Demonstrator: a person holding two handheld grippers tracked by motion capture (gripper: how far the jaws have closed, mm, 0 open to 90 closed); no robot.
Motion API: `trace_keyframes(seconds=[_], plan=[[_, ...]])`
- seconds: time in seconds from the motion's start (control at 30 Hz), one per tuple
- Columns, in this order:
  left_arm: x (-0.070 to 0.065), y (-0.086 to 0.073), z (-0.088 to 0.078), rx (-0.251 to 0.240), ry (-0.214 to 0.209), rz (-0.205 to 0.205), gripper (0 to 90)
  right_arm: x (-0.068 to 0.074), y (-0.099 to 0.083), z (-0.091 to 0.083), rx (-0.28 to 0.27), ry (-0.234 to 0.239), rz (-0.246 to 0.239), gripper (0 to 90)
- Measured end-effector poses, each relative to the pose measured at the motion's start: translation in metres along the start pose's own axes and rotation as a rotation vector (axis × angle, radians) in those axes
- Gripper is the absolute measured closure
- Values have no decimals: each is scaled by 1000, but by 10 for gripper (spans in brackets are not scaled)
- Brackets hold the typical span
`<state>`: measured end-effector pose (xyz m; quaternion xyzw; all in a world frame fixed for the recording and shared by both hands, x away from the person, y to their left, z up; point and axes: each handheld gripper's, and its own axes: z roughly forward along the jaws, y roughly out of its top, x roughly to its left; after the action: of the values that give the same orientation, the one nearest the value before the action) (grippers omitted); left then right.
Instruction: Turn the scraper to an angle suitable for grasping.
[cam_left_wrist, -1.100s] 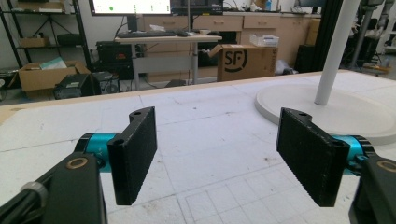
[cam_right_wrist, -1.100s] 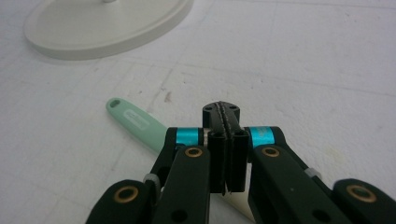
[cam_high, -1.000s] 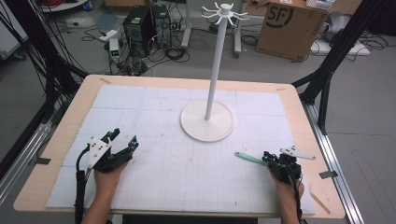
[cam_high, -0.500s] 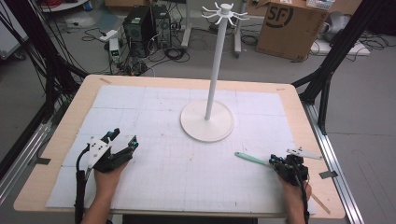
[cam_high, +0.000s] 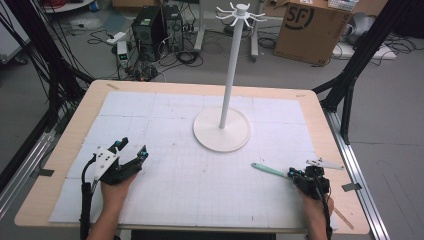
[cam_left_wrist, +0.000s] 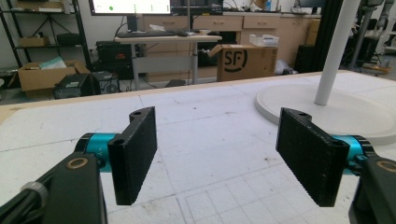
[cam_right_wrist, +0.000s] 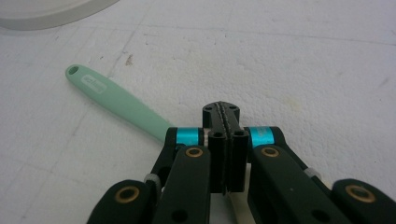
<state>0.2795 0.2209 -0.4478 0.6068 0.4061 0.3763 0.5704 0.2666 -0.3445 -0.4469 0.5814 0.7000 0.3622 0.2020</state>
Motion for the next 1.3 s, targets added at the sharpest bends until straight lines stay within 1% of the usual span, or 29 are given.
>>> trace_keyframes(seconds=[0.03,0.13,0.23,0.27,0.3,0.37,0.43,0.53,0.6,0.63,0.67,0.77,0.8,0.87,0.93,1.0,1.07,1.1,1.13,1.17,1.2,1.23,1.27,1.3], plan=[[0,0,0,2,2,0,296,0,0,0,0,0,0,900],[0,0,0,2,3,0,297,1,0,-1,17,24,11,900],[0,0,0,2,3,0,296,1,0,-1,20,28,16,900],[0,0,0,1,1,-1,296,0,0,0,17,30,10,900],[0,0,0,1,0,1,297,0,0,-1,22,41,18,900],[0,0,0,1,0,1,296,1,1,0,24,48,26,900],[0,0,0,3,3,0,296,2,1,0,31,53,15,900],[0,0,0,2,3,0,297,4,2,0,39,63,17,900],[0,0,0,0,1,1,296,6,2,1,46,82,17,900],[0,0,0,1,3,0,296,6,2,1,46,82,17,900],[0,0,0,0,1,0,297,9,2,3,54,98,13,900],[0,0,0,0,0,0,296,13,3,4,61,109,-3,900],[0,0,0,0,0,0,296,13,3,4,61,109,-3,900],[0,0,0,-1,3,0,296,16,4,5,68,126,-2,900],[0,0,0,-1,3,0,296,17,4,6,73,132,-11,900],[0,0,0,-1,2,1,297,17,4,6,71,127,-21,900],[0,0,0,-1,2,0,296,18,4,6,69,124,-18,900],[0,0,0,-1,2,1,296,19,3,6,55,118,-28,900],[0,0,0,0,2,0,296,19,3,6,55,118,-28,900],[0,0,0,-1,2,0,297,20,3,7,43,120,-32,900],[0,0,0,0,2,0,296,23,3,7,25,137,-52,900],[0,0,0,-1,3,-2,296,25,3,7,13,142,-67,900],[0,0,0,-1,3,-2,297,25,3,7,13,142,-67,900],[0,0,0,0,1,-1,297,28,3,7,-1,152,-79,900]])
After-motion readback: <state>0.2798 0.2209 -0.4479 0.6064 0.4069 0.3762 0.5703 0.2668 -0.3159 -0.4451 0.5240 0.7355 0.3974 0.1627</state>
